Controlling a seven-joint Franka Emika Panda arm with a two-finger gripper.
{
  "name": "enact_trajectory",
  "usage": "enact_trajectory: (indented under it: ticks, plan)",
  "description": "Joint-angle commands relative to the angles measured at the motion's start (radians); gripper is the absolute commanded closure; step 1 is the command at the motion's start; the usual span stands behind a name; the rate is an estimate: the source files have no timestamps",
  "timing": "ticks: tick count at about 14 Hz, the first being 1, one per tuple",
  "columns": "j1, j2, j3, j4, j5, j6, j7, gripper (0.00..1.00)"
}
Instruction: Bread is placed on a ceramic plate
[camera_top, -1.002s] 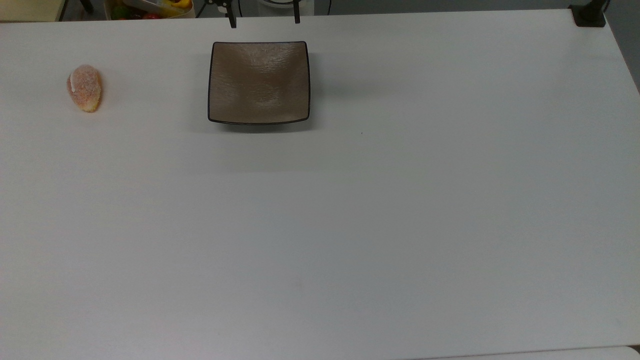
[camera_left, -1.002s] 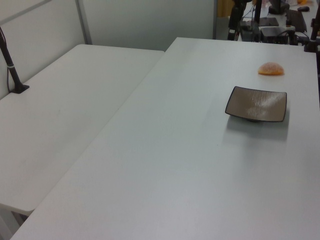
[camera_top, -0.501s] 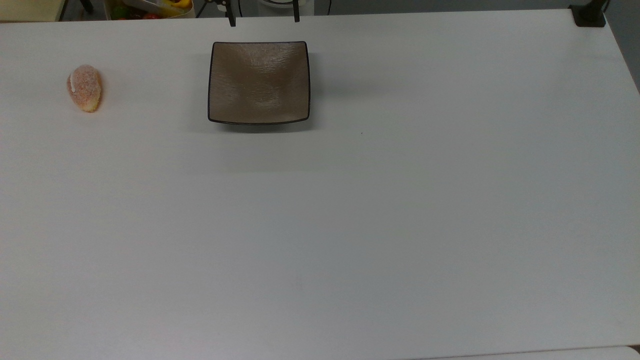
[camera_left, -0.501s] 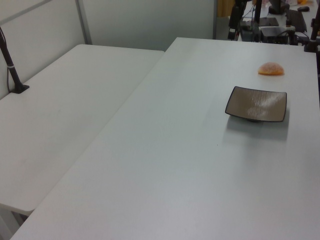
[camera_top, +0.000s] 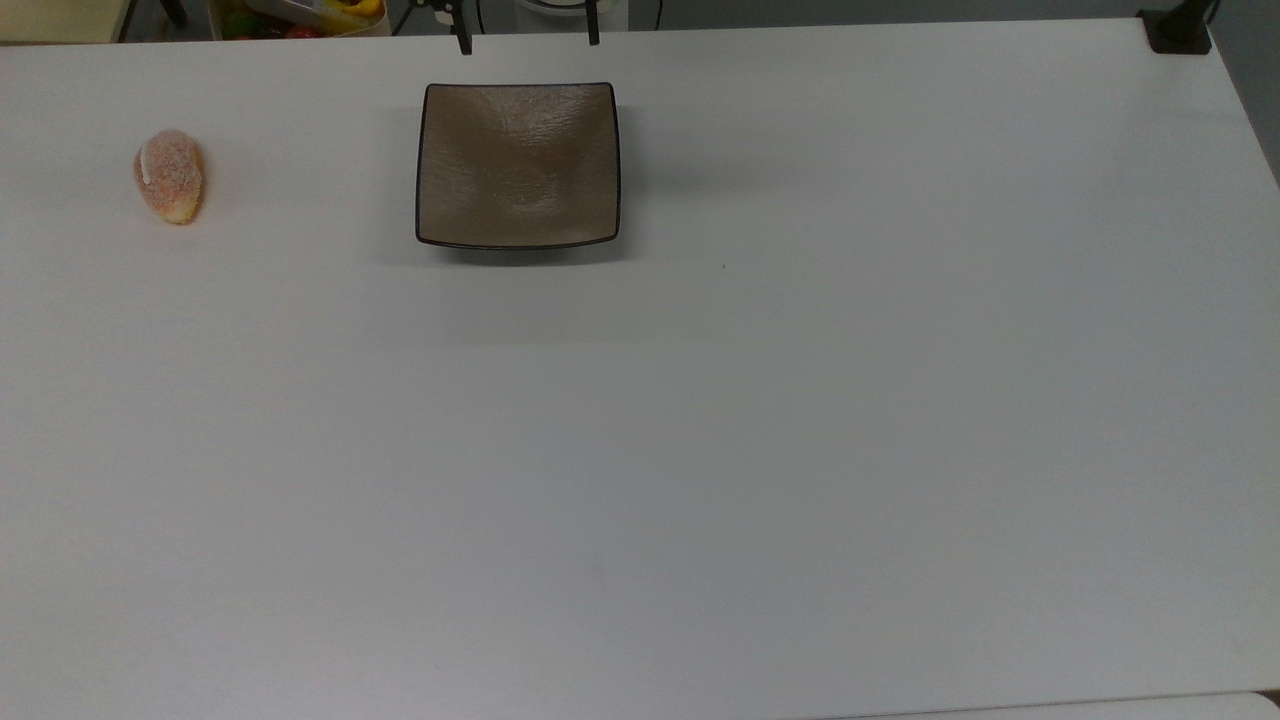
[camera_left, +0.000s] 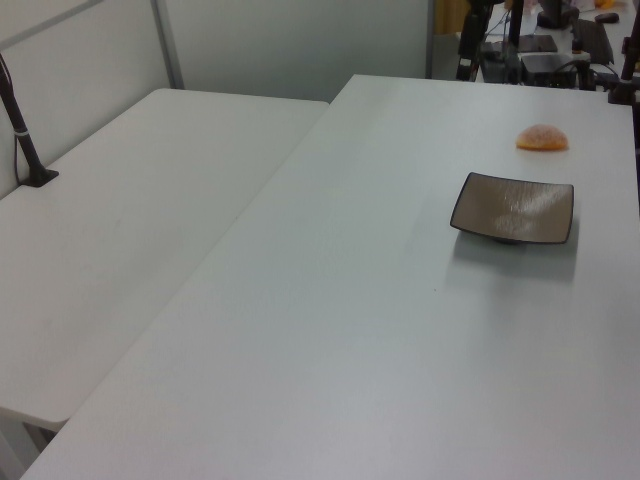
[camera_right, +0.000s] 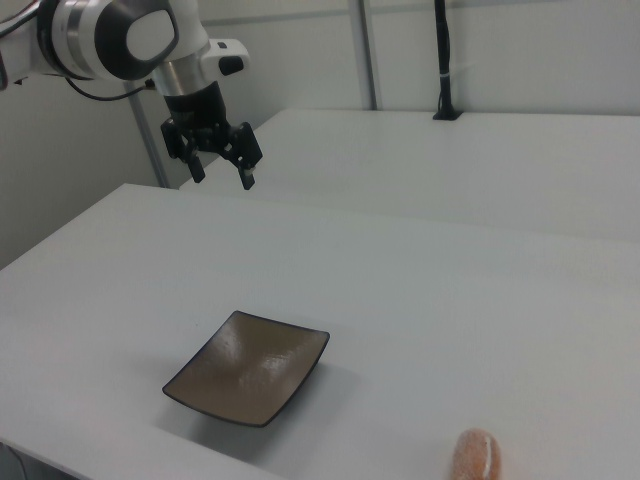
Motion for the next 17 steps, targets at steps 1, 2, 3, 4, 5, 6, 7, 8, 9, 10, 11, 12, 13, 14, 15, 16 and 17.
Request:
enact_trajectory:
  ticks: [1,2,3,4,5,6,7,8,9,10,11,12,13,14,15,16,17]
  plan:
    - [-0.019,-0.026,-0.006,-0.03,0.001,-0.067,-0.204,0.0]
    - [-0.025,-0.026,-0.006,-0.03,0.0,-0.088,-0.27,0.0]
    - [-0.031,-0.026,-0.009,-0.029,0.0,-0.101,-0.31,0.0]
    - [-0.036,-0.027,-0.011,-0.029,0.0,-0.108,-0.33,0.0]
    - [-0.041,-0.026,-0.011,-0.03,-0.003,-0.116,-0.346,0.0]
    - [-0.047,-0.026,-0.012,-0.033,-0.008,-0.116,-0.355,0.0]
    - [-0.053,-0.026,-0.012,-0.035,-0.01,-0.116,-0.355,0.0]
    - [-0.063,-0.026,-0.012,-0.033,-0.01,-0.116,-0.356,0.0]
    - [-0.073,-0.026,-0.017,-0.033,-0.011,-0.115,-0.358,0.0]
    - [-0.082,-0.026,-0.021,-0.032,-0.017,-0.113,-0.364,0.0]
    - [-0.093,-0.026,-0.032,-0.032,-0.032,-0.108,-0.379,0.0]
    - [-0.097,-0.026,-0.055,-0.03,-0.057,-0.101,-0.401,0.0]
    - [-0.099,-0.024,-0.079,-0.03,-0.065,-0.093,-0.406,0.0]
    - [-0.106,-0.024,-0.102,-0.03,-0.068,-0.082,-0.413,0.0]
    - [-0.111,-0.023,-0.124,-0.033,-0.068,-0.064,-0.428,0.0]
    - [-0.119,-0.02,-0.159,-0.036,-0.068,-0.035,-0.454,0.0]
    - [-0.125,-0.015,-0.185,-0.038,-0.068,-0.021,-0.459,0.0]
